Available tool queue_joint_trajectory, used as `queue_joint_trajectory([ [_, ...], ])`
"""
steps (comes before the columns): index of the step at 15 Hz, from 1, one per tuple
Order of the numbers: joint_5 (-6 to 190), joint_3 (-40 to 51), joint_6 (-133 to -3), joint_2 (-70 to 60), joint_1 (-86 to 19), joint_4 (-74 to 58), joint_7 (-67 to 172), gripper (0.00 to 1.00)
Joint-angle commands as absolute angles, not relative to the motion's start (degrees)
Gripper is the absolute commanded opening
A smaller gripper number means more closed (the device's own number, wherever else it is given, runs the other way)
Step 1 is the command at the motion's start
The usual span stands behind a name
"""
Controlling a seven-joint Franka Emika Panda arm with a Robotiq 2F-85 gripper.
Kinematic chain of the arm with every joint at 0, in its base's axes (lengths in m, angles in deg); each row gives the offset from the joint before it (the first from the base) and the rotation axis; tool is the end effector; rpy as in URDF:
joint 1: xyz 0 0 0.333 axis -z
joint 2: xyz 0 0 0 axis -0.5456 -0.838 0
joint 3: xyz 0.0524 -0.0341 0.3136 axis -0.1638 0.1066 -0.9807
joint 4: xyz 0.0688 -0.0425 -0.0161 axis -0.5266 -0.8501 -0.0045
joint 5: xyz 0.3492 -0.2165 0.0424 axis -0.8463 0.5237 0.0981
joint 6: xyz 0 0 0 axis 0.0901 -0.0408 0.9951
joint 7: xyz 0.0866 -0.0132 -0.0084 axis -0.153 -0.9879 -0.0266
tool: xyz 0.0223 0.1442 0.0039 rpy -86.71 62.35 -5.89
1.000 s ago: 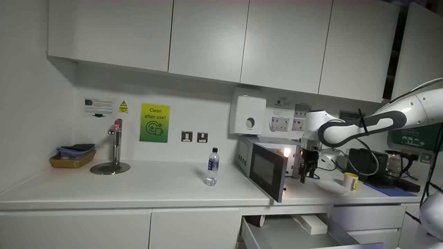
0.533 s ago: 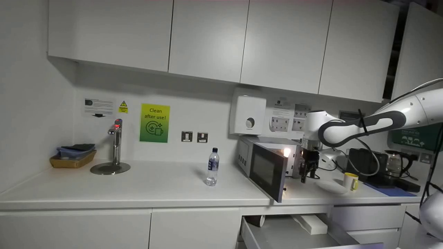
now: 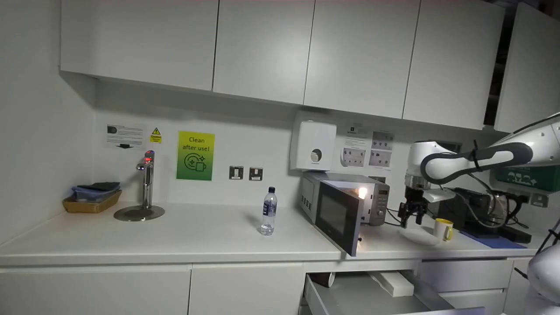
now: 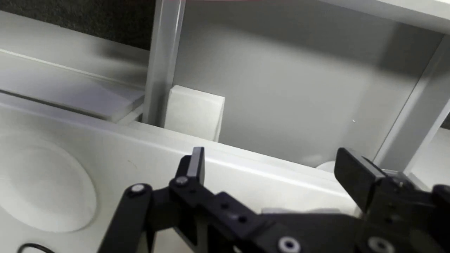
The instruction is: Move the white plate into the microwave
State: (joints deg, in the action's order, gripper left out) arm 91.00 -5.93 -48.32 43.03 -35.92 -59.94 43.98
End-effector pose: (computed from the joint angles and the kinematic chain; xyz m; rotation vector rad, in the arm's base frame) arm 0.3971 0.0661 0.4265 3.0513 -0.0804 0.0956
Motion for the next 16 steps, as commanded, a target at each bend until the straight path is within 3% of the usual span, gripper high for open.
queue_joint_trajectory([
  [1,93.2,-2.2,-46.6,56.3,-31.1,-69.1,42.8,1.00],
  [7,98.0,5.3,-47.0,67.5,-21.3,-75.1,46.6,1.00],
  [16,100.9,21.5,-53.0,65.2,-14.4,-73.6,62.6,1.00],
])
